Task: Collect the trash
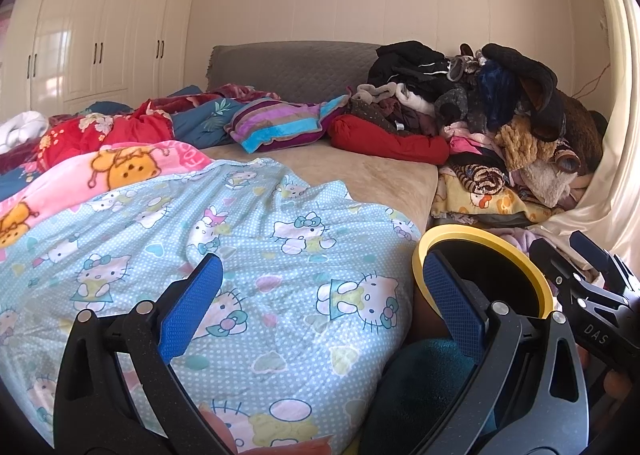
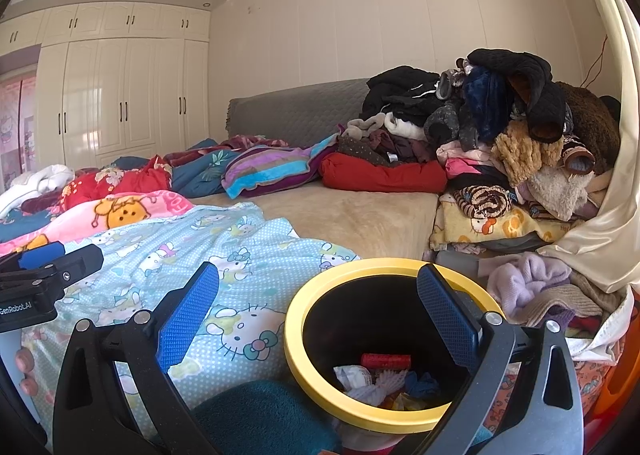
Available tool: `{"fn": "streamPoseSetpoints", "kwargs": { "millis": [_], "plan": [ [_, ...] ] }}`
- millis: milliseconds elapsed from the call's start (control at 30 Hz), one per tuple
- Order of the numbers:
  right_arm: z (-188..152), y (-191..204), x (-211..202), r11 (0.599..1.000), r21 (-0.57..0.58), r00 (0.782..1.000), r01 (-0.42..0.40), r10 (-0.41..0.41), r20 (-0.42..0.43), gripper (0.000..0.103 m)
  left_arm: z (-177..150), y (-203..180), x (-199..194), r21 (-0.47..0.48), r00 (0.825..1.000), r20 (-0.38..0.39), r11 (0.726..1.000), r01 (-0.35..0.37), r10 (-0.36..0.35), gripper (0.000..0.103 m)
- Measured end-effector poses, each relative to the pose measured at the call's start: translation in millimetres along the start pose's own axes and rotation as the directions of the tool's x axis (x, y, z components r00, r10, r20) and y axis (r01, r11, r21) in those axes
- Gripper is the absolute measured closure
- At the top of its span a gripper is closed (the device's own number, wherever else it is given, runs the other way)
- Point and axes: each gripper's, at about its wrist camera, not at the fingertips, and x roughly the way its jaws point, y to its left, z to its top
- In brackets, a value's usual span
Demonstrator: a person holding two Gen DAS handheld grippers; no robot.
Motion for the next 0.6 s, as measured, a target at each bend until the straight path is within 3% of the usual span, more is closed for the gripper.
{"fn": "streamPoseSetpoints", "kwargs": {
  "millis": [167, 267, 333, 367, 433, 467, 500, 567, 600],
  "plan": [
    [6, 10, 11, 0.999, 0.006, 0.999, -0.051, 0.051, -0.015, 0.006, 5, 16, 4, -0.065, 0.997, -0.016, 0.995, -0.074, 0.073, 0.011],
    [18, 34, 25, 0.991, 0.017, 0.991, -0.129, 0.13, -0.041, 0.006, 8, 47, 5, -0.15, 0.993, -0.053, 0.983, -0.108, 0.101, 0.011],
    [24, 65, 42, 0.976, 0.019, 0.971, -0.217, 0.218, -0.101, 0.006, 7, 77, 2, -0.189, 0.982, -0.069, 0.964, -0.186, 0.176, 0.011],
    [26, 81, 49, 0.966, 0.021, 0.957, -0.259, 0.26, -0.132, 0.006, 6, 101, -1, -0.214, 0.965, -0.089, 0.941, -0.261, 0.247, 0.011],
    [25, 128, 69, 0.93, 0.024, 0.904, -0.368, 0.363, -0.224, 0.006, 2, 139, -4, -0.24, 0.927, -0.133, 0.896, -0.373, 0.351, 0.011],
    [20, 160, 82, 0.903, 0.027, 0.861, -0.429, 0.417, -0.293, 0.006, -3, 171, -4, -0.248, 0.878, -0.199, 0.845, -0.475, 0.435, 0.011],
    [16, 181, 90, 0.884, 0.038, 0.829, -0.465, 0.45, -0.333, 0.006, -8, 192, -4, -0.257, 0.847, -0.24, 0.81, -0.527, 0.474, 0.011],
    [1, 236, 110, 0.837, 0.05, 0.738, -0.545, 0.508, -0.444, 0.006, -23, 241, -7, -0.285, 0.773, -0.32, 0.722, -0.63, 0.548, 0.011],
    [-13, 276, 123, 0.803, 0.049, 0.669, -0.594, 0.527, -0.524, 0.006, -33, 269, -8, -0.298, 0.727, -0.372, 0.667, -0.682, 0.577, 0.011]
  ]
}}
